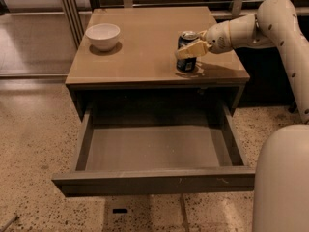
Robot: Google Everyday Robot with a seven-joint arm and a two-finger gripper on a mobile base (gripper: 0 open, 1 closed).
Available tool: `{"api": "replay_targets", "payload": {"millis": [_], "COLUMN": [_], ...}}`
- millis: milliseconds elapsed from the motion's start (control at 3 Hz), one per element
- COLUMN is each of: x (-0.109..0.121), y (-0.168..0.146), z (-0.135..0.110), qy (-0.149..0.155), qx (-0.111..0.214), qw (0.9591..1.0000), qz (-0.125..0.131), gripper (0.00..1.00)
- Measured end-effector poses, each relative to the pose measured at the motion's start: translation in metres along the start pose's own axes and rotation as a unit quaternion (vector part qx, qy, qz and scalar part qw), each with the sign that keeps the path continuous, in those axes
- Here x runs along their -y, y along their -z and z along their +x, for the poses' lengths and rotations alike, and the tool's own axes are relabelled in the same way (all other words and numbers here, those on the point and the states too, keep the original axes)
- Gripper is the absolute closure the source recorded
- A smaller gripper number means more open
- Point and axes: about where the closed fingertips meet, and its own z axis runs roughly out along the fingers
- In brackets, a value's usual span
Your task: Pick pepsi can from top drawer and place on counter
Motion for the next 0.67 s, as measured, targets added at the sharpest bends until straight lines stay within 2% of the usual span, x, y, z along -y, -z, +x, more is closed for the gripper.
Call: {"api": "replay_targets", "payload": {"millis": [333,667], "x": [0.0000,0.0000], "y": [0.0000,-0.0001], "z": [0.0000,0.0000], "qy": [0.000,0.000], "qx": [0.000,0.000], "qw": [1.0000,1.0000], "qz": [0.000,0.000], "gripper": [0.00,0.00]}}
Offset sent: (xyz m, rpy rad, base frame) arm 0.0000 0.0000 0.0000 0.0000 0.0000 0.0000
